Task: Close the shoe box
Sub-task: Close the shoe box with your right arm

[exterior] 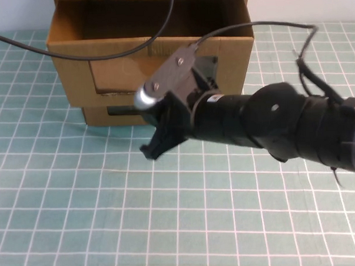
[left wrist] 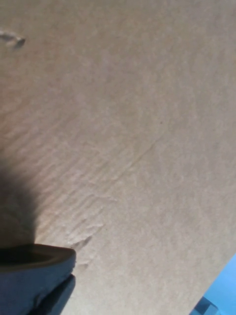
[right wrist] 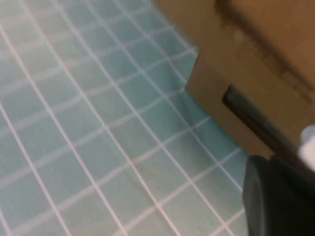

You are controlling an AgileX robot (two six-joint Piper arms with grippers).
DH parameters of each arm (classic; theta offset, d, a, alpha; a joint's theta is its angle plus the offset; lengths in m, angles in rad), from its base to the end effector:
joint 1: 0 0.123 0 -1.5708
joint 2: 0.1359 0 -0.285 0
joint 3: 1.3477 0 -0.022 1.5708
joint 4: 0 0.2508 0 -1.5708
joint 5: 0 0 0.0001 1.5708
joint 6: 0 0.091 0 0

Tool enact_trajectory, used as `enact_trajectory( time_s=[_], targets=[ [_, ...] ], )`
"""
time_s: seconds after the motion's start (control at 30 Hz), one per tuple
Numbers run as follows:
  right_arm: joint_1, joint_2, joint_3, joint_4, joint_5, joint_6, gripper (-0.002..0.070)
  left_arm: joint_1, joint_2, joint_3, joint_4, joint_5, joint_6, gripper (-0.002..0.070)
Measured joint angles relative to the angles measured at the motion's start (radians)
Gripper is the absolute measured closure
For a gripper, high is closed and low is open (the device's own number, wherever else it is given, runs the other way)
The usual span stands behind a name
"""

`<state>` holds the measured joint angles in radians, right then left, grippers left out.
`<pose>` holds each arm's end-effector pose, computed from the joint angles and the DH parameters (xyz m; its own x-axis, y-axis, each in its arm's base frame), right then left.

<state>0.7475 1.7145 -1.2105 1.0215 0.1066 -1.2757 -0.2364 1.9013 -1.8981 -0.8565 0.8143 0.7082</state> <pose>0.2859 0.2764 0.2742 -0.1359 -0.4708 -0.8717 -0.7969 0.5747 -0.1861 0.4180 -0.1522 0.3825 -0.4596 0.1439 -0.8764 0.6768 0.6957 -0.2407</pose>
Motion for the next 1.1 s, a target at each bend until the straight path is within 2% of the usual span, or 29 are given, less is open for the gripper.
enact_trajectory(
  time_s=[0.13, 0.3, 0.43, 0.53, 0.67, 0.87, 0.97, 1.1],
  targets=[
    [0.000, -0.050, 0.030, 0.120, -0.019, 0.000, 0.0690, 0.000, 0.000, 0.000, 0.000, 0.006, 0.000, 0.0680],
    [0.038, -0.129, 0.157, 0.165, -0.119, 0.000, 0.0690, 0.000, 0.000, -0.001, 0.000, 0.011, 0.000, 0.0680],
    [0.141, -0.205, 0.263, 0.217, -0.351, 0.013, 0.0690, 0.000, 0.000, -0.001, 0.000, 0.015, -0.002, 0.0680],
    [0.206, -0.238, 0.290, 0.217, -0.518, 0.096, 0.0690, 0.000, 0.000, -0.001, 0.000, 0.017, -0.002, 0.0680],
    [0.220, -0.228, 0.297, 0.106, -0.670, 0.292, 0.0690, 0.000, 0.000, -0.001, 0.000, 0.017, -0.002, 0.0680],
    [0.220, -0.164, 0.297, -0.219, -0.811, 0.492, 0.0690, 0.000, 0.000, -0.001, -0.002, 0.026, -0.005, 0.0680],
    [0.220, -0.138, 0.297, -0.369, -0.805, 0.529, 0.0690, 0.000, 0.000, -0.001, -0.002, 0.029, -0.005, 0.0680],
    [0.220, -0.087, 0.297, -0.445, -0.824, 0.553, 0.0690, 0.000, 0.000, -0.001, -0.003, 0.031, -0.006, 0.0680]
  ],
)
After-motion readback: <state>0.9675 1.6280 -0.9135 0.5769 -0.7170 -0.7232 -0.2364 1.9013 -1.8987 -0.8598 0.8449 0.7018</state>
